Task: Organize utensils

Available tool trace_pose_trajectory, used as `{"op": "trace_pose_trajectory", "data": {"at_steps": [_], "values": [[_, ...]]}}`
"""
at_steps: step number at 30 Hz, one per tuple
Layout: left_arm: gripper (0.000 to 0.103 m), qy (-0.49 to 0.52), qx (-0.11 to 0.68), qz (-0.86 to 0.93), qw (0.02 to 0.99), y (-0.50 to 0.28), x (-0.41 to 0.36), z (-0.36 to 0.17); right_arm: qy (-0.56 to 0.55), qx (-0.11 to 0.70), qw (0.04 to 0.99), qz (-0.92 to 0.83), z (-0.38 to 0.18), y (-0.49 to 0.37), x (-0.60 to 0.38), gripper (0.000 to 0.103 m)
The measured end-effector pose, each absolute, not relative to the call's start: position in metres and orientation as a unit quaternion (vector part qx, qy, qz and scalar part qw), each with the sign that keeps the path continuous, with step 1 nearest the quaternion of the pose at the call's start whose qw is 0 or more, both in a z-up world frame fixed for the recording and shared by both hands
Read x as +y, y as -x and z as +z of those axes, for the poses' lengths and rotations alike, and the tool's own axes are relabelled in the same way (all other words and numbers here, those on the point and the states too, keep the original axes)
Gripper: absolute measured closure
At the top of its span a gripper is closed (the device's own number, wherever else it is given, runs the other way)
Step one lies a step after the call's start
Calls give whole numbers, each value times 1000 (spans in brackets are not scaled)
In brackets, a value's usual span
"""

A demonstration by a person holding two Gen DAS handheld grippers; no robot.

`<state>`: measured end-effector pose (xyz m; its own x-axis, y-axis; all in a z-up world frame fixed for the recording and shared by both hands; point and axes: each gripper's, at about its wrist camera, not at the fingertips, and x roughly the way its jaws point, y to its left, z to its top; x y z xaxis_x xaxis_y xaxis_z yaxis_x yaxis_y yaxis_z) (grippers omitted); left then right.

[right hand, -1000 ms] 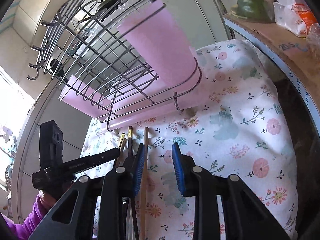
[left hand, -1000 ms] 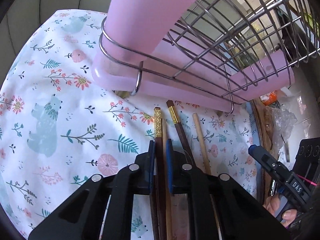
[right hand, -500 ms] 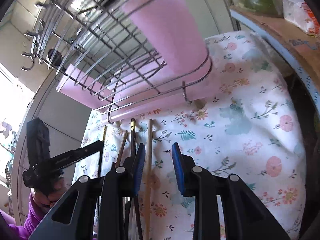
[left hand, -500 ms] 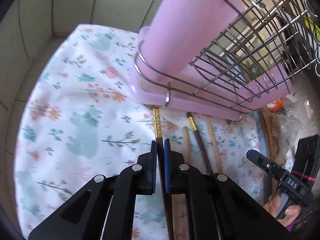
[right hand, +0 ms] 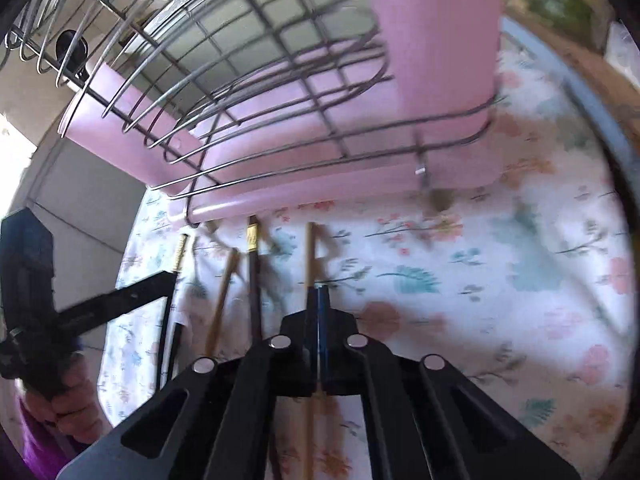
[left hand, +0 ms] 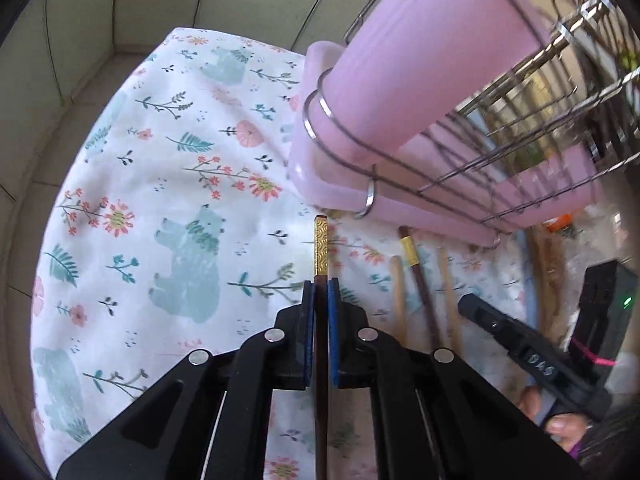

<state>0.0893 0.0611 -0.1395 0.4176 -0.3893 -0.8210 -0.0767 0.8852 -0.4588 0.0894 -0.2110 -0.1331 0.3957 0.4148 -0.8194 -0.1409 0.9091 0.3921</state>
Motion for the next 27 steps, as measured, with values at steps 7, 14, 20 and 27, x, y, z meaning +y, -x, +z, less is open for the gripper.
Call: {"op": "trace_pose_trajectory", "data": {"at_steps": [7,14,20,27], "values": [[98,211,529,-84,817,-89,67,-138,-156,512,834,134,-120,-78,-243,103],[98,190,524,-84,826,-81,65,-128,-142,526,822,169,-123,-83,-215,84],[98,187,542,-75,816,-82,68,-140,-80,545,822,144,-145,-86,-185,86],[95,188,554,-74,808,-85,67,-152,-102,529,834,117,-133,-66,-210,97]]}}
